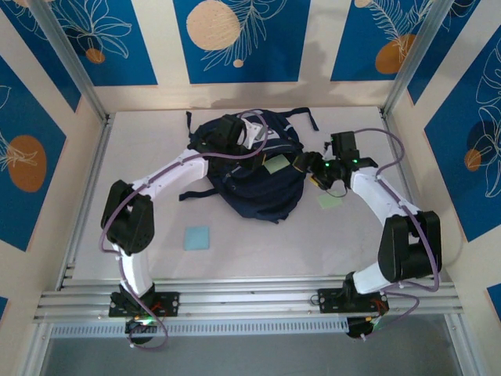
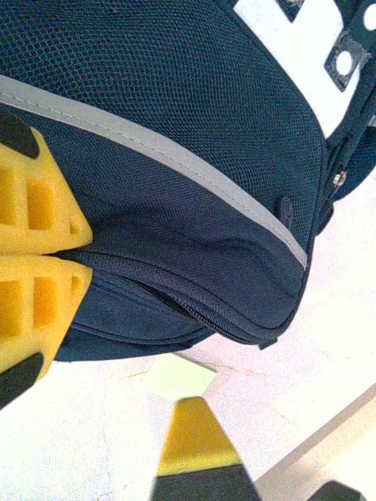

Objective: Pack books, pencil case, and school supplies into a backpack

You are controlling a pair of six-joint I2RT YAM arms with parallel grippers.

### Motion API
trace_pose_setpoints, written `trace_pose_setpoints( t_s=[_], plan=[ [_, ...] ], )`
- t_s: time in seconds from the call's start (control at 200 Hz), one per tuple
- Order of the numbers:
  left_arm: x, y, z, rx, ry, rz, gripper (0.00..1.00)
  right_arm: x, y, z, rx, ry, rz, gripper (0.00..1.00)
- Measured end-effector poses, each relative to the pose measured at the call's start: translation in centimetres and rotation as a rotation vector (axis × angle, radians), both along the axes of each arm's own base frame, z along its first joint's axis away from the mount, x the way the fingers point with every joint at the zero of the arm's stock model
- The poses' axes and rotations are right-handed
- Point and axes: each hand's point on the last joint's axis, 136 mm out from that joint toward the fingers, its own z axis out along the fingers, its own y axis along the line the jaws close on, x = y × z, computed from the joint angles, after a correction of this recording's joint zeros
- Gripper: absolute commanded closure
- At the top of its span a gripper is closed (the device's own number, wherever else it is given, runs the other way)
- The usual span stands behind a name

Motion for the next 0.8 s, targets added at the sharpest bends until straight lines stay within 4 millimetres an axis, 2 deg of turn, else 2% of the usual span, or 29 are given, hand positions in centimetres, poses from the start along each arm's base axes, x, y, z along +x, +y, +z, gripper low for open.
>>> trace_pose_setpoints(
  t_s=[0.125,0.22,0.47,0.6,0.795],
  plan=[
    [-0.2,0.1,-0.3,-0.005,0.012,0.009,1.00,-1.4,-4.7,-2.6,-0.106,0.099,-0.114,0.08],
    [-0.4,0.1,-0.4,-0.007,0.015,0.010,1.00,-2.8,-6.7,-4.5,-0.153,0.176,-0.165,0.06],
    [-0.6,0.1,-0.1,-0.016,0.010,0.010,1.00,-4.2,-7.6,-8.8,-0.183,0.372,-0.231,0.05],
    [-0.9,0.0,-0.2,-0.017,0.009,0.006,1.00,-3.2,-7.7,-10.2,-0.182,0.443,-0.275,0.06],
    [-1.0,-0.2,-0.2,-0.022,0.002,0.002,1.00,-1.9,-8.1,-10.7,-0.189,0.468,-0.328,0.07]
  ],
)
